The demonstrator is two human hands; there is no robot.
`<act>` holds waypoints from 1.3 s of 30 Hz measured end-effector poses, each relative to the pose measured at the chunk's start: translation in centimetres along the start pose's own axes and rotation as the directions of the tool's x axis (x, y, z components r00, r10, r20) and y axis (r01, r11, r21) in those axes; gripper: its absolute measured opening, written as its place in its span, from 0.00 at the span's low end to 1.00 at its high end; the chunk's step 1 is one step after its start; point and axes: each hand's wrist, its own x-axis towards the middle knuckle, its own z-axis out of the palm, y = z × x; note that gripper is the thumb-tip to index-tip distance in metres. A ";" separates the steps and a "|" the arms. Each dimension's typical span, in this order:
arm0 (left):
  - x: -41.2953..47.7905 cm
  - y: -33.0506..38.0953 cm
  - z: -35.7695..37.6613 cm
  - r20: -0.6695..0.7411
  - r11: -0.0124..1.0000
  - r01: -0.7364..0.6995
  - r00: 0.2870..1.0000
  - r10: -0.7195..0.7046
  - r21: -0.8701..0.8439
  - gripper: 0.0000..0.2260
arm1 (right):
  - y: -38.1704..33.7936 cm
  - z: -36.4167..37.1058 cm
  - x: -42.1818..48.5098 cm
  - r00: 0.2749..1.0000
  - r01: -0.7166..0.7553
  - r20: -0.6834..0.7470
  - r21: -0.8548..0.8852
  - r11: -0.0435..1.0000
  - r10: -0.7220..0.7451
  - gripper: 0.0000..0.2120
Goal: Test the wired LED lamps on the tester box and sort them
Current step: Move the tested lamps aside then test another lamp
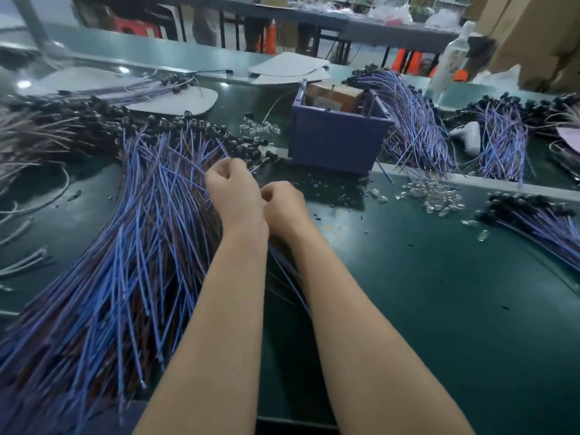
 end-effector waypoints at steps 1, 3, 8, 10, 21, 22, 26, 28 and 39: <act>0.1 -0.1 0.1 -0.010 1.000 0.013 1.000 -0.013 -0.022 0.06 | 0.2 -0.5 0.1 0.999 -0.004 -0.045 0.003 1.000 0.005 0.09; 0.2 -0.4 0.5 -0.014 0.999 0.048 0.999 -0.049 -0.017 0.04 | 0.8 -2.0 0.3 0.992 -0.002 -0.130 0.047 0.999 0.009 0.08; -0.4 -1.4 2.3 0.174 0.943 0.331 0.931 -0.322 -0.026 0.09 | 2.6 -5.6 -0.3 0.990 0.084 -0.121 0.045 0.995 -0.078 0.04; -0.7 -1.7 2.8 0.220 0.940 0.340 0.917 -0.332 0.003 0.10 | 3.5 -6.0 -0.9 0.991 0.069 -0.109 -0.040 0.997 -0.073 0.04; -2.9 -0.2 5.7 0.286 0.965 -0.210 0.925 0.249 -0.160 0.08 | 8.2 -9.2 -4.5 0.981 -0.095 0.184 0.745 0.660 -0.067 0.11; -2.7 -0.3 5.6 0.222 0.951 -0.247 0.932 0.286 -0.186 0.08 | 8.8 -9.7 -4.6 0.986 -0.090 0.163 0.733 0.675 -0.045 0.10; -2.1 -1.8 5.2 0.116 0.951 -0.199 0.966 0.231 -0.238 0.06 | 9.6 -10.2 -4.3 1.000 0.015 -0.016 0.619 0.786 -0.007 0.08; -2.6 -3.3 5.5 0.326 0.989 -0.066 0.939 0.106 -0.131 0.07 | 9.0 -9.8 -3.7 0.996 0.064 -0.083 0.620 0.782 -0.017 0.07; -1.7 -5.9 5.3 0.257 0.982 -0.182 0.948 0.189 -0.052 0.13 | 10.9 -10.6 -3.7 0.976 -0.170 0.017 0.683 0.710 0.218 0.06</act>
